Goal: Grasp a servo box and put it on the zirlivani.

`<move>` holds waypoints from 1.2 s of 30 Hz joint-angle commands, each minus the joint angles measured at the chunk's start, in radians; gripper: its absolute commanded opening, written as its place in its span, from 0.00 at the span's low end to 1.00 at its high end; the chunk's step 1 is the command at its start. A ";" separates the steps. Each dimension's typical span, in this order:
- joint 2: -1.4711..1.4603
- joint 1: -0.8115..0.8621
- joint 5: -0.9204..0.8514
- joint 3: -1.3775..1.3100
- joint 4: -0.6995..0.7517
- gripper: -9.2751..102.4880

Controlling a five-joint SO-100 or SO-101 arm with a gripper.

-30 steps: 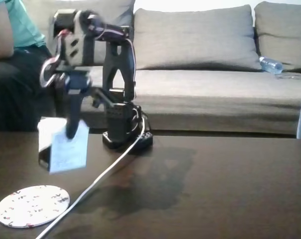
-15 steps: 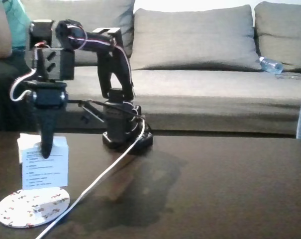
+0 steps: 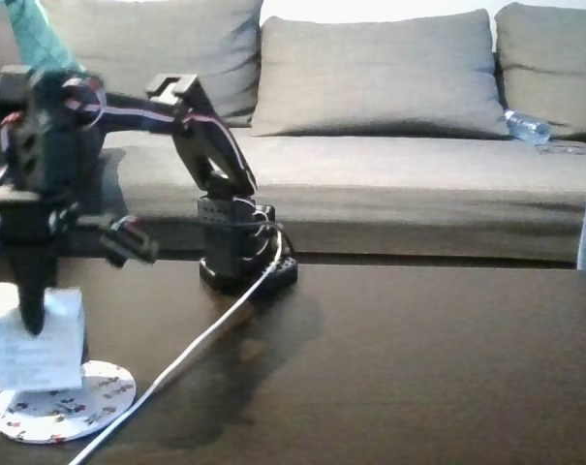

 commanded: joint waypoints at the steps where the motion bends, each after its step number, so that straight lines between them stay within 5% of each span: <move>1: 0.005 -0.009 0.017 -0.046 0.000 0.14; 10: 0.005 -0.025 0.014 -0.046 0.000 0.15; 16: 0.005 -0.021 -0.002 -0.046 0.006 0.26; 29: 0.006 -0.008 -0.049 -0.046 0.060 0.27; 36: 0.006 -0.008 -0.071 -0.046 0.061 0.37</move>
